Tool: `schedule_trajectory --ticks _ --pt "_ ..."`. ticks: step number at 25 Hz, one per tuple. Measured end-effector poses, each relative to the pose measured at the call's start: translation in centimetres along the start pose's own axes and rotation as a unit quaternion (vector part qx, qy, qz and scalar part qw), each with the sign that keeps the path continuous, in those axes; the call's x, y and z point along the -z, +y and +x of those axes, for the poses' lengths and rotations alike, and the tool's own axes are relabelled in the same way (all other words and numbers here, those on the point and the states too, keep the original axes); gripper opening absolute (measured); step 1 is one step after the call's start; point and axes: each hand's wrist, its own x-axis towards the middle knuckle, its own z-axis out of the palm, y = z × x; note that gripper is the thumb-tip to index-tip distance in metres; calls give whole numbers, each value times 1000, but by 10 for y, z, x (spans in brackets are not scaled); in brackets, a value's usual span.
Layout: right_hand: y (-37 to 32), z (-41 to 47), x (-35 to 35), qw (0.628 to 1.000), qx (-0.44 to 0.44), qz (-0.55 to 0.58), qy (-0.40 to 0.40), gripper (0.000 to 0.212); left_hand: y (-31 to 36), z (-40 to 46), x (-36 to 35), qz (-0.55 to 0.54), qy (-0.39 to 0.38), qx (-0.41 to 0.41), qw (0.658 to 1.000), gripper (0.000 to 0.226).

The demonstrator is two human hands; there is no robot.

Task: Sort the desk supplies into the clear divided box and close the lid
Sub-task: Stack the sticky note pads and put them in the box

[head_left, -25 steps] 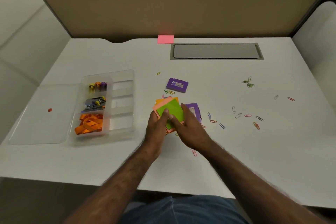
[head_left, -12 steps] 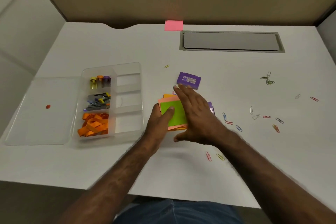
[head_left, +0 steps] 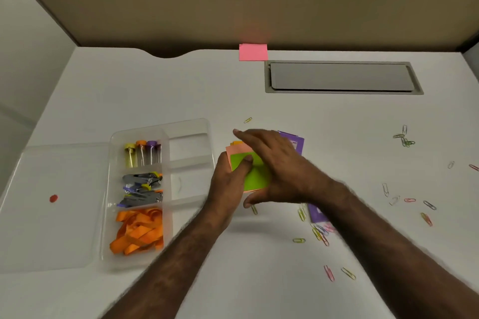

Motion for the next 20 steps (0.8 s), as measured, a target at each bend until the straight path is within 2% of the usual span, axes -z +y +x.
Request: schedule_trajectory --ticks 2,5,7,9,12,16,20 --pt "13 27 16 999 8 51 19 120 8 16 9 -37 18 -3 999 41" --pt "42 78 34 990 0 96 106 82 14 39 19 -53 44 -8 998 39" --pt "65 114 41 974 -36 120 190 56 15 51 25 -54 65 -16 996 32" --pt "93 155 44 955 -94 127 249 43 15 58 29 -51 55 -17 997 41" --pt "139 210 43 947 -208 75 235 46 19 64 35 -48 35 -13 998 49" --pt "191 264 35 928 -329 3 176 58 18 68 39 -47 40 -12 998 34" --pt "213 298 30 899 -404 -81 147 80 20 73 43 -64 27 12 997 26"
